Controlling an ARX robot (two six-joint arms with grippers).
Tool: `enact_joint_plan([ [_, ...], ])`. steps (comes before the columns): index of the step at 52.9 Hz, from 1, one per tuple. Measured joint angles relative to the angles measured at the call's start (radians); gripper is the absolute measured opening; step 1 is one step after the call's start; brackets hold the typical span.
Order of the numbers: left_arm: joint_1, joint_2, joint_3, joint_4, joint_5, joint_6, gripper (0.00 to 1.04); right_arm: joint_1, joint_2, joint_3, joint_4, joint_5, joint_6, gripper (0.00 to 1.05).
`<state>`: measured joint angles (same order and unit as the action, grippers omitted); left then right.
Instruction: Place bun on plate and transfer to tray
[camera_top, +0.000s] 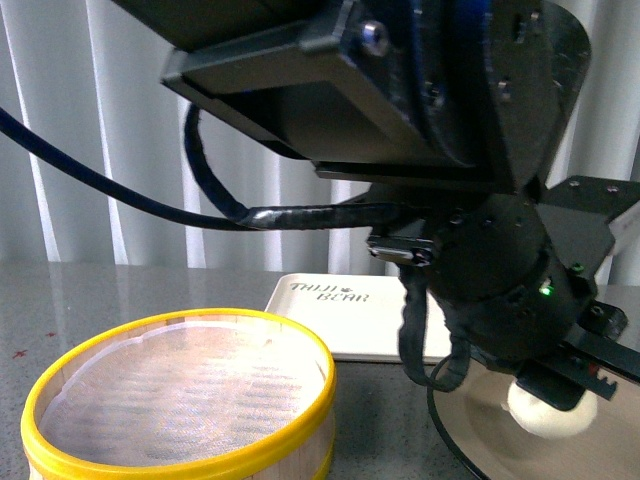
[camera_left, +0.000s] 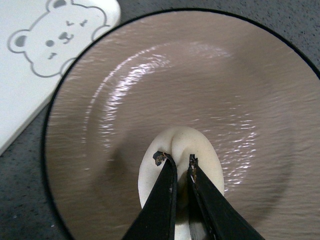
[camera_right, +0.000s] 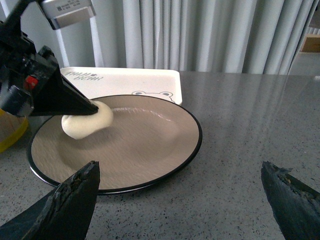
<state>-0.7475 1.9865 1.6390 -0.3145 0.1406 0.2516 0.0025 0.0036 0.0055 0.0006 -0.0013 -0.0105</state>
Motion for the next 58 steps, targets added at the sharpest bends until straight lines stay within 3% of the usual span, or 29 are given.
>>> enact_joint_plan([
  [27,-0.077,0.129,0.151,-0.039,-0.061,-0.083,0.04,0.0,0.0,0.0,0.0,0.0,0.0,0.96],
  [41,-0.086,0.17,0.207,-0.047,-0.169,-0.098,0.04,0.0,0.0,0.0,0.0,0.0,0.0,0.96],
  [48,-0.084,0.179,0.219,-0.05,-0.176,-0.116,0.04,0.0,0.0,0.0,0.0,0.0,0.0,0.96],
  [58,-0.081,0.187,0.23,-0.072,-0.202,-0.127,0.34,0.0,0.0,0.0,0.0,0.0,0.0,0.96],
])
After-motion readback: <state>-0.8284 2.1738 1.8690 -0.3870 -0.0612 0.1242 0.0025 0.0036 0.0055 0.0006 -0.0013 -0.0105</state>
